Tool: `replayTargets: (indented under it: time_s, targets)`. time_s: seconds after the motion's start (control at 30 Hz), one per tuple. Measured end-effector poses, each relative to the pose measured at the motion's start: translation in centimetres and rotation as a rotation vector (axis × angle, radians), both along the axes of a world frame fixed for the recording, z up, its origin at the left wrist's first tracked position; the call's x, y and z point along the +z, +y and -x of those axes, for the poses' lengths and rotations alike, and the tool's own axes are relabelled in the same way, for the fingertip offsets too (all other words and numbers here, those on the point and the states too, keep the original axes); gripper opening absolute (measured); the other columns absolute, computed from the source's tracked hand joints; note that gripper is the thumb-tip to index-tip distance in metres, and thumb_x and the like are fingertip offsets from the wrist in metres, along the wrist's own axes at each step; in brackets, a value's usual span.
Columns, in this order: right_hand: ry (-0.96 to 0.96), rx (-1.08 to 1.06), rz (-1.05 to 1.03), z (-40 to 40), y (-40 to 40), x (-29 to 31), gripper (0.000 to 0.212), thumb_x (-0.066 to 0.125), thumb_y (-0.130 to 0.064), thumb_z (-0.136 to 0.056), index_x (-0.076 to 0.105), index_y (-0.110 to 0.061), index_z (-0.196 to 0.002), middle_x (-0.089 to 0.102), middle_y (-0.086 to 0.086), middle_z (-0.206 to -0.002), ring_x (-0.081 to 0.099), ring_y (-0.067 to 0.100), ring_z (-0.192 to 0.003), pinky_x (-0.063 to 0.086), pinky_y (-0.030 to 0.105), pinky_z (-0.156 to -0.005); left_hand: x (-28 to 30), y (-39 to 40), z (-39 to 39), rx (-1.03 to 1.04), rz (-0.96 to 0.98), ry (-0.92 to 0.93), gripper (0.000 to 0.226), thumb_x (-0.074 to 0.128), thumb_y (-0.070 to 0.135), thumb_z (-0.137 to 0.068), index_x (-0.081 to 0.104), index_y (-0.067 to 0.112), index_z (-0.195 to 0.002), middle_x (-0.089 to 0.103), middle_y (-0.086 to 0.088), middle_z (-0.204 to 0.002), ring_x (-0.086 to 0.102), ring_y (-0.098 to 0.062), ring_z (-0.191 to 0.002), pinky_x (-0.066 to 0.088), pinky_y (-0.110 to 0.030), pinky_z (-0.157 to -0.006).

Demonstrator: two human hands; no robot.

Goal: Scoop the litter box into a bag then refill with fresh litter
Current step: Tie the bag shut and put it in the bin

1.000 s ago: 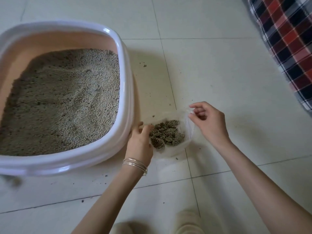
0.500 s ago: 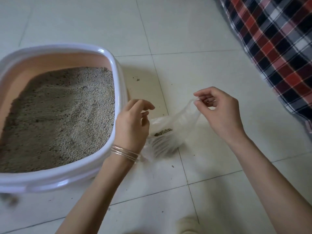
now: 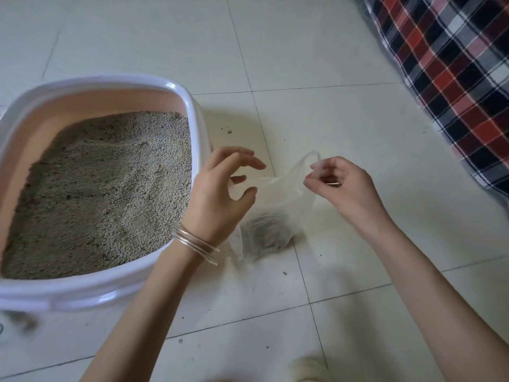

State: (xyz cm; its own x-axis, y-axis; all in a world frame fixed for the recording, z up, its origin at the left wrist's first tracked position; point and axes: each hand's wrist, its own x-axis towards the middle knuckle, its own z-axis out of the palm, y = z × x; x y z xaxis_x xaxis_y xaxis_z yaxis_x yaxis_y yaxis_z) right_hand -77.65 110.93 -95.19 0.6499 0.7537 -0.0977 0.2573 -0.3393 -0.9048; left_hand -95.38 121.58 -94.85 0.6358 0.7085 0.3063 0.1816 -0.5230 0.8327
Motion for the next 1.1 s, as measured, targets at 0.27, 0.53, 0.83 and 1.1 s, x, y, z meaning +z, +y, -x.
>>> replayTargets:
  time_s: [0.27,0.53,0.83,1.1]
  targets:
    - [-0.015,0.138,-0.09,-0.2,0.3,0.3,0.014,0.056,-0.016,-0.092,0.053,-0.022,-0.08,0.061,-0.016,-0.112,0.055,-0.002,-0.11,0.04,0.017,-0.095,0.0,1.6,1.9,0.232,-0.045,0.08,0.041,0.071,0.011,-0.072,0.056,0.013,-0.111,0.054,-0.005,-0.11,0.061,-0.01,-0.094,0.055,-0.028,-0.078]
    - [0.259,0.227,-0.22,0.5,1.1,-0.2,0.007,0.053,-0.025,-0.087,0.056,-0.019,-0.087,0.066,-0.016,-0.103,0.057,-0.003,-0.1,0.042,0.017,-0.089,-0.5,2.6,3.6,0.241,-0.09,0.219,0.04,0.078,0.018,-0.069,0.059,0.009,-0.103,0.06,-0.006,-0.1,0.057,-0.017,-0.083,0.054,-0.021,-0.072]
    - [0.392,0.226,-0.326,0.5,1.7,0.1,0.015,0.058,-0.027,-0.089,0.049,-0.016,-0.083,0.058,0.018,-0.093,0.06,0.029,-0.11,0.035,0.047,-0.102,-0.8,2.3,3.8,0.298,0.148,0.095,0.033,0.08,0.01,-0.064,0.057,0.014,-0.088,0.068,0.001,-0.089,0.064,-0.007,-0.073,0.05,-0.007,-0.062]
    - [0.219,0.299,-0.281,1.2,1.7,0.2,0.017,0.053,-0.022,-0.089,0.055,-0.033,-0.102,0.057,0.001,-0.093,0.06,0.016,-0.078,0.044,0.04,-0.095,0.0,2.7,2.4,0.132,0.557,-0.287,0.025,0.073,-0.003,-0.063,0.05,0.006,-0.067,0.069,0.007,-0.061,0.068,-0.004,-0.071,0.051,-0.012,-0.065]
